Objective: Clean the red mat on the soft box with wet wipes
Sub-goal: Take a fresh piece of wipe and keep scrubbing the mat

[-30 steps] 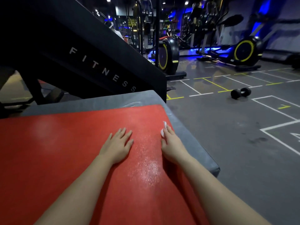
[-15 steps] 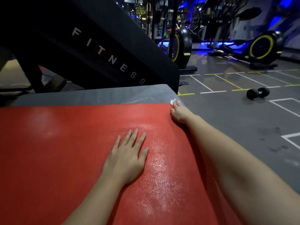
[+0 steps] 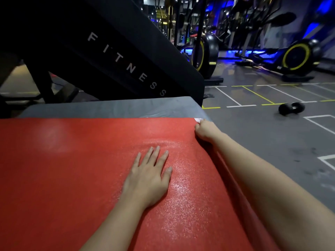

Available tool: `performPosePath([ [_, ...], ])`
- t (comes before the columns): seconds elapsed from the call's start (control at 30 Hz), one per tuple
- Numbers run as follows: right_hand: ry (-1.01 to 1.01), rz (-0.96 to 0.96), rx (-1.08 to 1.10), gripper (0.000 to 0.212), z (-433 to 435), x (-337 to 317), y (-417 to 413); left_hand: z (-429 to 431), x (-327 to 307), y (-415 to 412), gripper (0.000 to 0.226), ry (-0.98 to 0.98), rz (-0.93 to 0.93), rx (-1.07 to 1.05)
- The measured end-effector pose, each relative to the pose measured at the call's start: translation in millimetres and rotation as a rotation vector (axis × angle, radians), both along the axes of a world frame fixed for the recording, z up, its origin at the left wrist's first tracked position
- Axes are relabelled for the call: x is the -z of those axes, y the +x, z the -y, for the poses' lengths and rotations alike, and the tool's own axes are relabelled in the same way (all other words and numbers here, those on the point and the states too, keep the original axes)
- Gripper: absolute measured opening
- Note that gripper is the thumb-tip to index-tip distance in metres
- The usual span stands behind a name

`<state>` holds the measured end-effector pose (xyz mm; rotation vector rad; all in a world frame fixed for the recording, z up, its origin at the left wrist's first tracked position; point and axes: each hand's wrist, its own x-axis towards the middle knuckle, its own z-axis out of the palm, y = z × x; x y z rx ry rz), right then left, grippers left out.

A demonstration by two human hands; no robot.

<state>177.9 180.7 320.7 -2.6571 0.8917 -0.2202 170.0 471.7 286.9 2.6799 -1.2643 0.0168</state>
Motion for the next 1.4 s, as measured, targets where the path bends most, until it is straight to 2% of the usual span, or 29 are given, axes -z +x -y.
performPosePath([
  [0.23, 0.11, 0.075, 0.167, 0.052, -6, -1, 0, 0, -3, 0, 0.081, 0.005, -0.013, -0.003],
  [0.37, -0.032, 0.077, 0.207, 0.042, -31, 10, -37, 0, -2, 1, 0.067, 0.006, -0.005, -0.004],
  [0.5, -0.04, 0.084, 0.163, 0.026, -37, 5, -40, 0, -3, 0, 0.071, 0.005, 0.0, -0.004],
  [0.6, -0.01, 0.006, 0.156, 0.036, -33, -16, -25, -1, -2, 1, 0.067, 0.003, 0.0, -0.003],
  [0.73, 0.024, -0.057, 0.139, 0.037, -28, -26, -17, 0, -1, 4, 0.063, -0.018, 0.003, -0.005],
  [0.83, 0.048, -0.013, 0.116, 0.041, -30, -12, -37, 2, 0, 6, 0.063, -0.005, -0.001, -0.002],
  [1.03, -0.064, -0.027, 0.043, 0.036, -58, -1, -98, 2, -4, 3, 0.064, 0.001, -0.015, -0.005],
  [1.27, 0.076, -0.038, 0.137, 0.048, -38, -15, -66, 2, 1, 7, 0.064, -0.016, -0.003, -0.009],
  [1.4, 0.057, -0.026, 0.095, 0.045, -56, -21, -89, 3, 1, 9, 0.064, -0.017, -0.021, -0.012],
])
